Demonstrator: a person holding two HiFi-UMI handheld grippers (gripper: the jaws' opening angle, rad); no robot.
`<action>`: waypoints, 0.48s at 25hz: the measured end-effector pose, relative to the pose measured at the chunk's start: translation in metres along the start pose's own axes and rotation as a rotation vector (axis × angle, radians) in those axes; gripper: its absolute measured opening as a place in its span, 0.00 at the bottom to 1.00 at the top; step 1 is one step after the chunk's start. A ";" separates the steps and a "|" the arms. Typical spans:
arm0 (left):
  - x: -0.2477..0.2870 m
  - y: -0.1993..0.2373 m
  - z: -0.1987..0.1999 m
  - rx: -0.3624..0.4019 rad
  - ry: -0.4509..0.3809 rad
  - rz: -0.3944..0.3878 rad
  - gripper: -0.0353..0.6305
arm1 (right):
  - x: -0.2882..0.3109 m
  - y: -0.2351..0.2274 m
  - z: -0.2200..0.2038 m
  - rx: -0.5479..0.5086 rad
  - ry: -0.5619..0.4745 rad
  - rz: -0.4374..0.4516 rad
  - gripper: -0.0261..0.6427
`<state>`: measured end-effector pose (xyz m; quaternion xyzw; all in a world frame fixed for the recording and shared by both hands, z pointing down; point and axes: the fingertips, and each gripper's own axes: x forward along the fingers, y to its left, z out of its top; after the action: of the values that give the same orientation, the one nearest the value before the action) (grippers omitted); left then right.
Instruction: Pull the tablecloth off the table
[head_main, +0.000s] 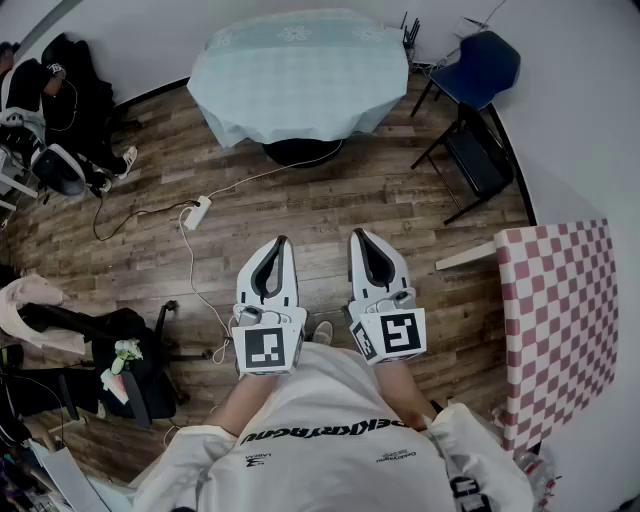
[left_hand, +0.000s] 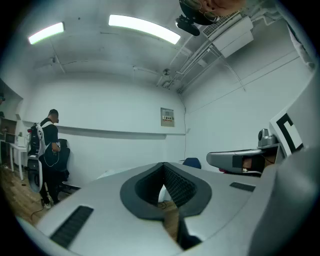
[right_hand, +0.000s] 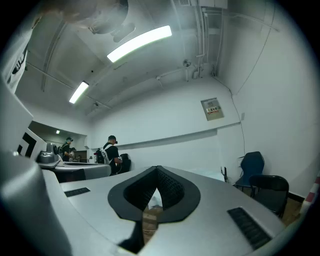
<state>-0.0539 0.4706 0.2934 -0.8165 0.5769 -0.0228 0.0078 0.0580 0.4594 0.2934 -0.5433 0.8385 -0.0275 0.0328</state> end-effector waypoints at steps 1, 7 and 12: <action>0.000 0.002 -0.001 0.006 -0.001 0.010 0.08 | 0.000 -0.001 0.000 0.002 0.001 0.002 0.09; -0.001 -0.002 -0.011 -0.010 0.017 -0.002 0.08 | -0.003 -0.005 0.000 0.018 -0.004 0.017 0.09; -0.001 0.009 -0.021 0.004 0.034 -0.004 0.08 | 0.006 -0.002 -0.008 0.031 0.012 0.031 0.09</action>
<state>-0.0631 0.4686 0.3146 -0.8171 0.5753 -0.0380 -0.0007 0.0561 0.4530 0.3012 -0.5295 0.8464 -0.0433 0.0364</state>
